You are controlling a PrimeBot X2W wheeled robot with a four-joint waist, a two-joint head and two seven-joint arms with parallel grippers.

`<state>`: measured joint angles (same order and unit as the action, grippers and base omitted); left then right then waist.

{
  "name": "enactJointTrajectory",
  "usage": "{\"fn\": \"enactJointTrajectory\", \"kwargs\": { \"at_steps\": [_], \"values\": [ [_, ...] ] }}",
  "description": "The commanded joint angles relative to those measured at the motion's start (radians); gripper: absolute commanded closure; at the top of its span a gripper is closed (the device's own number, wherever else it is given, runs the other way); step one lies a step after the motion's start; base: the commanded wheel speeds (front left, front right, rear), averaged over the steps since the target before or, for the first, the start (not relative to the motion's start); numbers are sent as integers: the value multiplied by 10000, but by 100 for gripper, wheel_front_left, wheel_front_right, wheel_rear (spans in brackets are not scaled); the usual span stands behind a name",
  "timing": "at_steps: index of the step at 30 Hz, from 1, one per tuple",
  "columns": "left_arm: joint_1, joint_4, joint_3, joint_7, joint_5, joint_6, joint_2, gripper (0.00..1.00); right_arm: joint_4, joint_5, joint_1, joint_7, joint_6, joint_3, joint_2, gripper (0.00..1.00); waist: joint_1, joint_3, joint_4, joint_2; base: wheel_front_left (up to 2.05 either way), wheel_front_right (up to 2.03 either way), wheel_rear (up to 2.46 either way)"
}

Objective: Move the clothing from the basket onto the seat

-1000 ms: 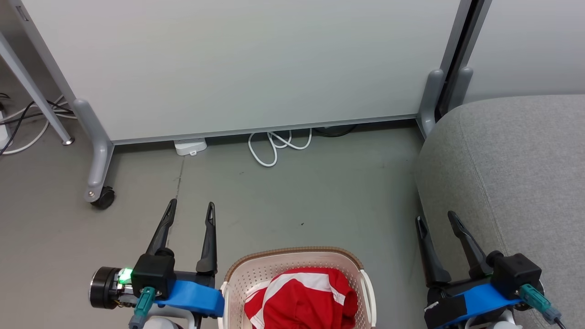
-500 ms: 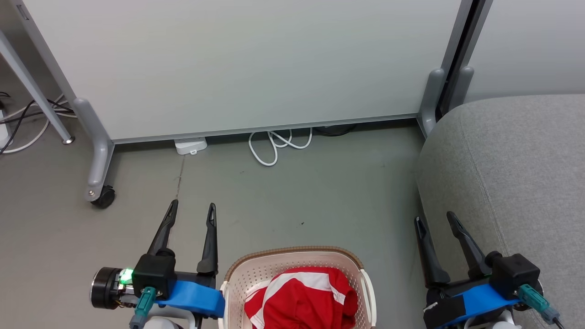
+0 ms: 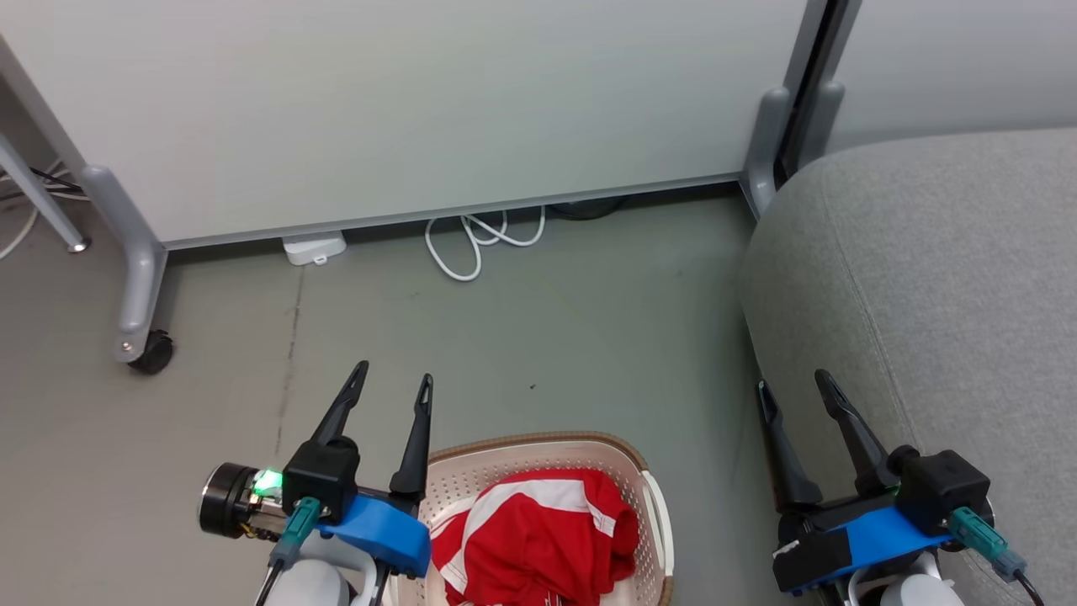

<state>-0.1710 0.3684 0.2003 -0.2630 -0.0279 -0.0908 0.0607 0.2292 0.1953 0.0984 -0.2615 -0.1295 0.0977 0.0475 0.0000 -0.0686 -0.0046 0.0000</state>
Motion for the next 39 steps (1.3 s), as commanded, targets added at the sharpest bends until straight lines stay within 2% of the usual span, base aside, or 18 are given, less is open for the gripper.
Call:
{"fn": "enactJointTrajectory", "kwargs": {
  "at_steps": [1, 13, 17, 30, 39],
  "values": [
    [-251, 130, 60, -28, 2, -59, 77, 0, -51, -30, 106, -56, -22, -3, 52, 0, 0, -158, -157, 0, 0, 0, 0],
    [-1743, 2632, 1371, -26, -52, -399, 262, 0, -191, 72, 677, -51, -22, 359, 47, 0, 0, -1236, -1065, 0, 0, 0, 0],
    [-2439, 3776, 2160, -28, -306, -392, 387, 0, -334, 110, 978, -50, -22, 501, 47, 0, 0, -1809, -1392, 0, 0, 0, 0],
    [-4135, 6197, 3854, -28, -1170, -395, 813, 0, -802, 228, 2009, -48, -22, 712, 44, 0, 0, -3836, -1992, 0, 0, 0, 0],
    [-5392, 7893, 4955, 101, -1674, -396, 852, 0, -1200, 187, 2661, -48, -22, 710, 43, 0, 0, -5236, -2136, 0, 0, 0, 0]
  ]
}}
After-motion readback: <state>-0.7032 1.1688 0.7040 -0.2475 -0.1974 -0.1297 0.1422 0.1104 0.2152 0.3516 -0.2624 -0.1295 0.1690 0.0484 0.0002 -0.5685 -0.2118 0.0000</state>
